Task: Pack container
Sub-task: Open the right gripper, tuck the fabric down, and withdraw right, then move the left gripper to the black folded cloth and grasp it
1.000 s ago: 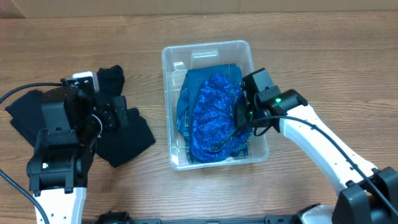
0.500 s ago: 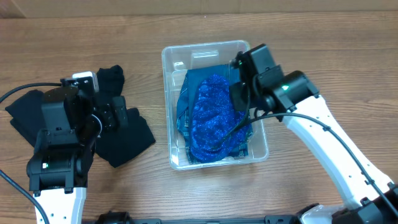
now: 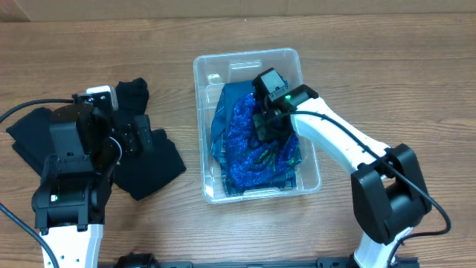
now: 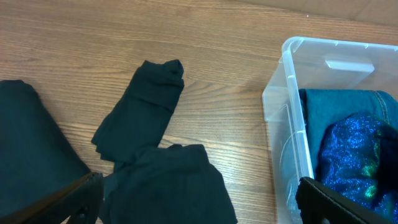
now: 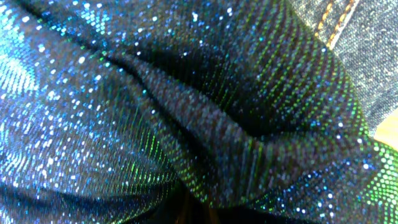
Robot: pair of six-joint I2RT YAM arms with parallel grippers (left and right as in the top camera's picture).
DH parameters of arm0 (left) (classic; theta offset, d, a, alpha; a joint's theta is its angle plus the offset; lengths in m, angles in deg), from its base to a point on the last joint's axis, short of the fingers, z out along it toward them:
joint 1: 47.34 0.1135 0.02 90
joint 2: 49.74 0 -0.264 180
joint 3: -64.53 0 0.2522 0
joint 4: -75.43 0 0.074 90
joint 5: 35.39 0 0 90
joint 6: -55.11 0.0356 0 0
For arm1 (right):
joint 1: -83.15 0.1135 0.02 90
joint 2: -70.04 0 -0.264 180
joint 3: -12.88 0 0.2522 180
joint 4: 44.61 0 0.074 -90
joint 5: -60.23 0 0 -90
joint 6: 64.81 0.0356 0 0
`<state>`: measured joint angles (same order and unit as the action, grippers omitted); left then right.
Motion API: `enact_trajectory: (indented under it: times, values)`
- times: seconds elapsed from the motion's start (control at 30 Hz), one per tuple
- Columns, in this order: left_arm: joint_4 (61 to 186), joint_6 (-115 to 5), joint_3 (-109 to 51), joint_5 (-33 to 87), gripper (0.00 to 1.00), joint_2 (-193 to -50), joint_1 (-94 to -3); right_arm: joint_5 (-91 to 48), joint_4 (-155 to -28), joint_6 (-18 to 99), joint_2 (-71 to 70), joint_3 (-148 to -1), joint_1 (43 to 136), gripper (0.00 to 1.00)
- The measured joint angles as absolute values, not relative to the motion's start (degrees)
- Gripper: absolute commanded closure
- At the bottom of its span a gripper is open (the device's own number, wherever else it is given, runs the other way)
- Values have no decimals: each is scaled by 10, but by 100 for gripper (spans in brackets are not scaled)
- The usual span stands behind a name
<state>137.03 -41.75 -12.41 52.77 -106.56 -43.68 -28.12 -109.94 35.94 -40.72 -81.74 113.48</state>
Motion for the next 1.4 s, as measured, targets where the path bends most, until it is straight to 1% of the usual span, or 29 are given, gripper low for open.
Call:
enact_trajectory:
  times: [0.23,0.37,0.43,0.5,0.53,0.6,0.63,0.7,0.73,0.8,0.83,0.93,1.0,1.07,1.13,1.27,1.4]
  values:
    - [1370,-417,-124,527,0,-1066,-437,-281,-1114,364,-413,-832,1135,96]
    - [1370,-417,-124,528,0,-1066,-437,-282,-1161,367,-399,-847,1135,96]
    - [1370,-417,-124,528,0,-1066,-437,-285,-1193,368,-376,-857,1136,94]
    - [1370,-417,-124,528,0,-1066,-437,-287,-1206,369,-344,-868,1136,82]
    - [1371,-417,-124,528,0,-1066,-437,-287,-1207,370,-323,-876,1136,80]
    - [1374,-417,-124,528,0,-1066,-437,-287,-1198,371,-268,-897,1134,62]
    - [1375,-417,-124,528,0,-1066,-437,-286,-1191,371,-238,-908,1131,57]
    - [1375,-417,-124,528,0,-1066,-437,-285,-1175,375,-169,-925,1112,49]
    - [1375,-417,-124,528,0,-1066,-437,-285,-1173,381,-138,-930,1097,42]
    - [1378,-417,-124,528,0,-1066,-437,-285,-1176,394,-93,-934,1061,32]
    - [1380,-417,-124,528,0,-1066,-437,-286,-1181,400,-73,-935,1035,30]
    - [1383,-417,-124,528,0,-1066,-437,-281,-1203,416,-44,-936,956,29]
    - [1384,-417,-124,528,0,-1066,-436,-272,-1223,418,-43,-936,921,29]
    - [1384,-420,-124,528,0,-1069,-433,-260,-1253,417,-53,-935,862,29]
    - [1392,-434,-125,529,0,-1077,-421,-251,-1281,413,-63,-935,834,29]
    - [1459,-513,-127,549,0,-1109,-359,-243,-1310,394,-84,-935,785,29]
    - [1463,-537,-127,532,0,-1137,-267,-240,-1319,382,-95,-935,775,29]
